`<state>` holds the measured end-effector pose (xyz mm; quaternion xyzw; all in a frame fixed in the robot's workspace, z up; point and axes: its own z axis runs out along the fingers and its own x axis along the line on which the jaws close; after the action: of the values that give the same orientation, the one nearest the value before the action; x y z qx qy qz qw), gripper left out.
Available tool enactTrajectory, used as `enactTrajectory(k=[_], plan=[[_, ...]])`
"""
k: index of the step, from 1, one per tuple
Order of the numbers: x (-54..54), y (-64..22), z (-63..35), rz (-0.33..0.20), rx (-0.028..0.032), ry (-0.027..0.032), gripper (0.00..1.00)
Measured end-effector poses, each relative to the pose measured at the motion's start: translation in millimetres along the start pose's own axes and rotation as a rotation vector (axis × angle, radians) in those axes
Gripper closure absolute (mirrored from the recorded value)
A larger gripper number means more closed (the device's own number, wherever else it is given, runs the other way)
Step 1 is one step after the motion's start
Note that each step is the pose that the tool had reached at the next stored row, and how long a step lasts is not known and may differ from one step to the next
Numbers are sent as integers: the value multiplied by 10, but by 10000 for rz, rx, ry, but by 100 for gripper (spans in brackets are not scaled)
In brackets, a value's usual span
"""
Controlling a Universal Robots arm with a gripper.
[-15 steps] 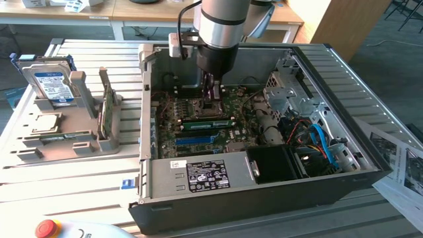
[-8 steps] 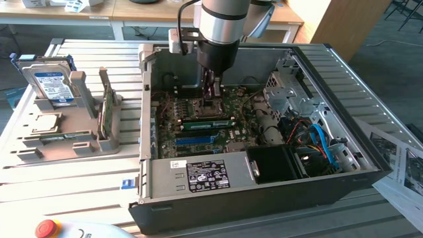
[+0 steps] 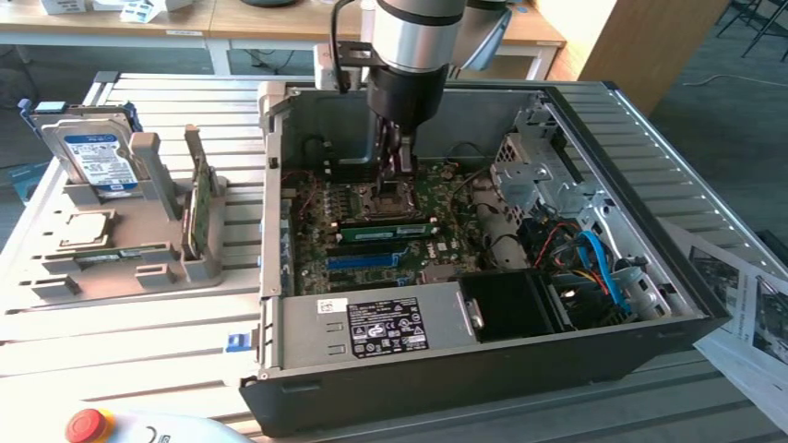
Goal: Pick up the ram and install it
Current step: 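Press down the ram until it locks into place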
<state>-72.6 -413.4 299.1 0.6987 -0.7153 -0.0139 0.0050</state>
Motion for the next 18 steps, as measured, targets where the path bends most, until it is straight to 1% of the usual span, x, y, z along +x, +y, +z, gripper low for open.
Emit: enactTrajectory(k=[9,18], plan=[[-2,4,-137,2,-1,68,89],[-4,9,-315,4,-6,136,89]])
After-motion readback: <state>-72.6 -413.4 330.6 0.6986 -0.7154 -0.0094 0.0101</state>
